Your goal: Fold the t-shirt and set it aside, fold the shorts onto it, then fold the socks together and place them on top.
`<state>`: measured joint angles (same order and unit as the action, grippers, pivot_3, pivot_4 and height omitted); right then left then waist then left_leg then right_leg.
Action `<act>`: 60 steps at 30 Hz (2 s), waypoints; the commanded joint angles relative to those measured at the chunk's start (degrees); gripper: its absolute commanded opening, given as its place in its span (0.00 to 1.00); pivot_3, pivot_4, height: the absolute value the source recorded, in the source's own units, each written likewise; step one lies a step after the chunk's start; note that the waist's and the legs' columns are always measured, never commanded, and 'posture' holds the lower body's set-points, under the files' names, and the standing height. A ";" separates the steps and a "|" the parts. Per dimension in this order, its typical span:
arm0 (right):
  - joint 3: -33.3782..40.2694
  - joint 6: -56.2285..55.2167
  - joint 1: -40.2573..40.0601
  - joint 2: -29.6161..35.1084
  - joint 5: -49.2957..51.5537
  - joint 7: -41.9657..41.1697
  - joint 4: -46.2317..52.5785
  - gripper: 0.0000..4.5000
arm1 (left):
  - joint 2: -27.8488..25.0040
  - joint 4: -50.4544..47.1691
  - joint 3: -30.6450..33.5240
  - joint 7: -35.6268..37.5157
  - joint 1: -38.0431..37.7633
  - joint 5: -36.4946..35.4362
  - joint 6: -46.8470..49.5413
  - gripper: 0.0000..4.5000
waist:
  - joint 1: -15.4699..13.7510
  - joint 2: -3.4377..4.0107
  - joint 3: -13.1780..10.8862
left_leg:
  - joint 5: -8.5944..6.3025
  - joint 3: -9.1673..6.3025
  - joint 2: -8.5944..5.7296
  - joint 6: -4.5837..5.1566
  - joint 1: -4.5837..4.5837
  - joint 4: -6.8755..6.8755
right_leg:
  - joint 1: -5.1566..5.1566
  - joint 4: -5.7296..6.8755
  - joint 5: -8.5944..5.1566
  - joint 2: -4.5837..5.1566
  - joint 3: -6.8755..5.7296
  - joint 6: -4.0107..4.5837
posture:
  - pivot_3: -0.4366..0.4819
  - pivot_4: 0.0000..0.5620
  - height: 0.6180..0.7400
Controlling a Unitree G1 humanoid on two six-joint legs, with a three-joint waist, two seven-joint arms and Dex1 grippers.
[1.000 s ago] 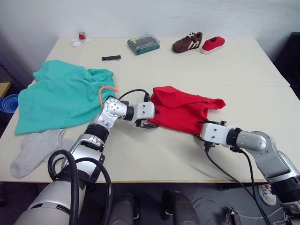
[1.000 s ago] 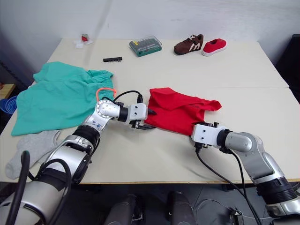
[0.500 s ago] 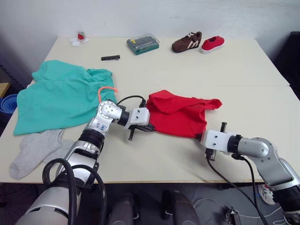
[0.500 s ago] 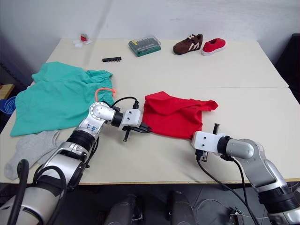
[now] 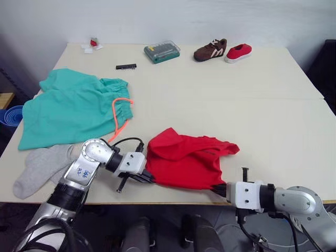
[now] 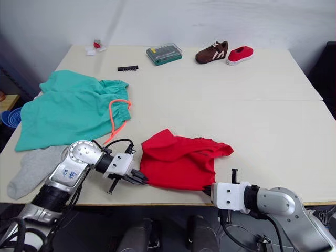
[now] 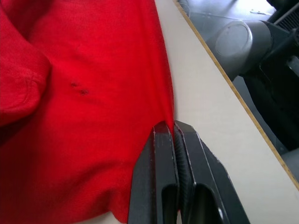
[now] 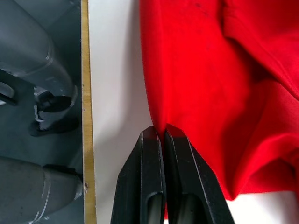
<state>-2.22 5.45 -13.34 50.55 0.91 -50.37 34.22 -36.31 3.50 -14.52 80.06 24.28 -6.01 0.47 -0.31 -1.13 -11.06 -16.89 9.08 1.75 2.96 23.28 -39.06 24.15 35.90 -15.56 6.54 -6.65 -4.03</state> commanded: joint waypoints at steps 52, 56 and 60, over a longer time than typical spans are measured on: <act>-13.79 12.86 14.50 -7.46 0.71 5.41 -11.99 0.00 | 18.25 57.96 10.86 -23.43 43.87 -1.65 3.23 0.01 | 0.40 -0.33 0.38 | 0.15 0.04 0.07 0.13 0.12 0.07 | 0.16 0.03 -0.08 -0.08 -0.19 0.05 | 0.48 0.27 1.00; -13.62 12.11 14.14 -7.50 0.41 5.46 -12.55 0.00 | 15.51 49.85 10.22 -8.05 40.70 -3.84 4.68 0.01 | 0.49 -0.32 0.38 | 0.17 0.06 0.07 0.07 0.12 0.06 | 0.16 0.02 -0.09 -0.09 -0.23 0.05 | 0.48 0.27 1.00; -13.59 10.99 13.82 -7.45 -0.04 5.58 -13.50 0.00 | 9.05 29.33 2.12 9.81 30.34 -4.98 11.38 0.01 | 0.86 -0.22 0.43 | 0.15 0.10 0.07 0.00 0.08 0.09 | 0.16 0.01 -0.11 -0.10 -0.15 0.09 | 0.48 0.27 1.00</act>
<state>-14.60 15.26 2.25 42.57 2.73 -44.25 24.18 -26.23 39.61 -9.51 83.62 56.55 -10.25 10.12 0.55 -1.35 -10.62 -16.75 9.18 1.82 2.92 23.29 -38.92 24.27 35.96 -15.72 6.44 -6.80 -3.85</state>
